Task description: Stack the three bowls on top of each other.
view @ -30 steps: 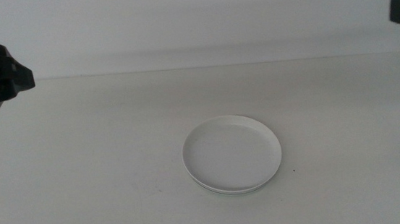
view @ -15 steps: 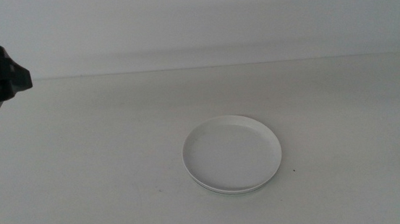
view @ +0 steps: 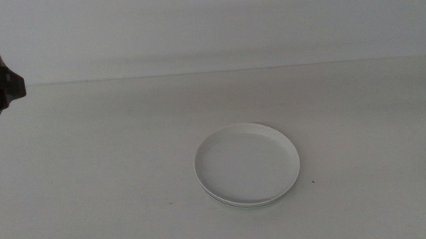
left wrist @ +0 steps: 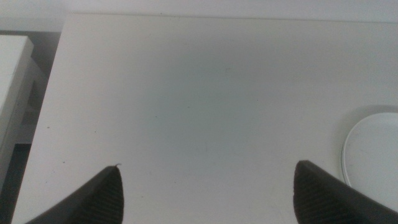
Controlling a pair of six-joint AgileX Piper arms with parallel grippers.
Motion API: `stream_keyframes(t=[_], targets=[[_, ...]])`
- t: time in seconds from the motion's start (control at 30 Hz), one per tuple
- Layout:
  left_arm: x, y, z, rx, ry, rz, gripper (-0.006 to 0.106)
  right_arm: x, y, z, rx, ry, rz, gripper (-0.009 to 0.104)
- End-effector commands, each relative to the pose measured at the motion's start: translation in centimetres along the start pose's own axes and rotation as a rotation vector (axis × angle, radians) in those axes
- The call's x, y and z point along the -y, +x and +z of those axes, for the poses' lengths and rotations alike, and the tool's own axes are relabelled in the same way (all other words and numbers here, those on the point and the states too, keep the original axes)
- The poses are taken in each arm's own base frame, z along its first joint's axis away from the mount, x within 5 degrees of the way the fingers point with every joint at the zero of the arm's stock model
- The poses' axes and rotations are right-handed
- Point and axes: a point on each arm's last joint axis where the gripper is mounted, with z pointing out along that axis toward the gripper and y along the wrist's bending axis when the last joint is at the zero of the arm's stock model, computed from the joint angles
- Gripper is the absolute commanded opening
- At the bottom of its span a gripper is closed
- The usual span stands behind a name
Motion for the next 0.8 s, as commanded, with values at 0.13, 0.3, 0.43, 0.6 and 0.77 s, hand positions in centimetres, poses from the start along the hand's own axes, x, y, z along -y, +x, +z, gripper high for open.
stream_keyframes(t=[0.13,0.3,0.43,0.6,0.77], targets=[[0.0,0.0,-0.1,0.015,-0.003,0.003,0.094,0.0,0.0,-0.1,0.013,0.003,0.007,0.093],[0.0,0.3,-0.6,0.03,0.003,-0.002,0.094,0.0,0.0,-0.1,0.012,0.002,0.009,0.093],[0.6,1.2,-1.8,0.124,0.07,-0.073,0.094,0.0,0.0,-0.1,0.012,0.002,0.009,0.093],[0.1,5.1,-4.0,0.391,0.055,-0.086,0.094,0.1,0.5,0.0,0.001,0.013,-0.005,0.093],[-1.0,12.0,-4.4,0.478,-0.053,0.065,0.094,0.4,2.1,-1.1,0.061,0.045,-0.049,0.093]])
